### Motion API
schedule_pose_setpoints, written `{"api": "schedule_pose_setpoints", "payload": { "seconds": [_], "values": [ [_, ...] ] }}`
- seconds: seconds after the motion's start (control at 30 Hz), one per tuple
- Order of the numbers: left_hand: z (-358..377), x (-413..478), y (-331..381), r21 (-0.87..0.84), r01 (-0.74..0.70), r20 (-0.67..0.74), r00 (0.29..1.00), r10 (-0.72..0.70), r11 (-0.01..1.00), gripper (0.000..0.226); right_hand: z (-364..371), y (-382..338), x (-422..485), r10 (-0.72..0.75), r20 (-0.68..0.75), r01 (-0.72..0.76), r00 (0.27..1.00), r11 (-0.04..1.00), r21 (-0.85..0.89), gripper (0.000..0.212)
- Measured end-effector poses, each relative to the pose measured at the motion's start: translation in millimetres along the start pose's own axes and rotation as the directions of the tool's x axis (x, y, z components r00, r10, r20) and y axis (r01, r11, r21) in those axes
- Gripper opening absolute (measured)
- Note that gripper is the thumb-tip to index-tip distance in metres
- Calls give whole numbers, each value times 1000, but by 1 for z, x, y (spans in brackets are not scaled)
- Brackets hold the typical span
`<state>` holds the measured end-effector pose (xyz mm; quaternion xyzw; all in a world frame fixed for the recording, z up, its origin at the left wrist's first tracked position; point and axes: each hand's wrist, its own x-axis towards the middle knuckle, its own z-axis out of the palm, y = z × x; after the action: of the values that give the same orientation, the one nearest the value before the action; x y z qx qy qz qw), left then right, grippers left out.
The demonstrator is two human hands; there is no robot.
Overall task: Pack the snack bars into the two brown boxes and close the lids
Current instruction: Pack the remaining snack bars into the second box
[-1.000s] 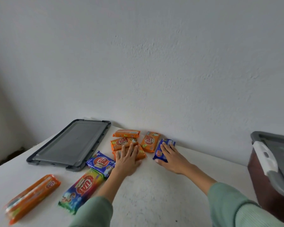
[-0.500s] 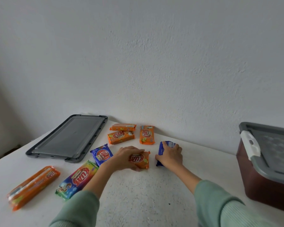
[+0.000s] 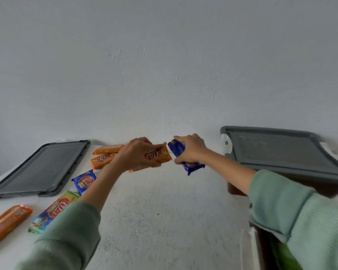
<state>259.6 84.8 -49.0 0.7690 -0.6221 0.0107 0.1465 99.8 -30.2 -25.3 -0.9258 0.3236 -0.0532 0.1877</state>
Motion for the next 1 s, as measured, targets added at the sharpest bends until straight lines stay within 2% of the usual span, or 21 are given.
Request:
{"api": "schedule_pose_setpoints", "payload": {
  "seconds": [0.13,0.3,0.4,0.53,0.7,0.77,0.83,0.93,1.0],
  "values": [
    [-26,8,66,-56,-103,5,995,104,993,62,-63,35,-71,-45,-78,50,996,997,56,86],
    [-30,7,176,-22,-260,33,965,261,965,69,-113,100,-175,43,-82,-42,996,999,14,90],
    [-17,-12,239,-76,-376,71,922,381,923,77,-121,141,-237,81,5,-81,997,997,-18,94],
    [15,-51,298,-132,-514,187,827,530,848,75,-107,187,-304,29,196,-29,980,1000,-4,98],
    [54,-94,323,-38,-639,284,730,622,768,73,-75,218,-351,-51,415,9,908,995,103,94],
    [68,-104,326,-11,-699,322,675,664,715,72,-61,216,-355,-94,463,76,881,995,57,91],
    [80,-107,328,42,-732,363,645,672,680,73,-45,213,-351,-121,477,169,871,984,-60,89],
    [95,-105,332,153,-721,403,670,623,676,76,-26,208,-343,-55,486,196,872,950,-244,93],
    [103,-107,335,200,-705,420,689,590,681,72,-9,211,-341,-104,366,248,925,894,-374,95]
  ]
}}
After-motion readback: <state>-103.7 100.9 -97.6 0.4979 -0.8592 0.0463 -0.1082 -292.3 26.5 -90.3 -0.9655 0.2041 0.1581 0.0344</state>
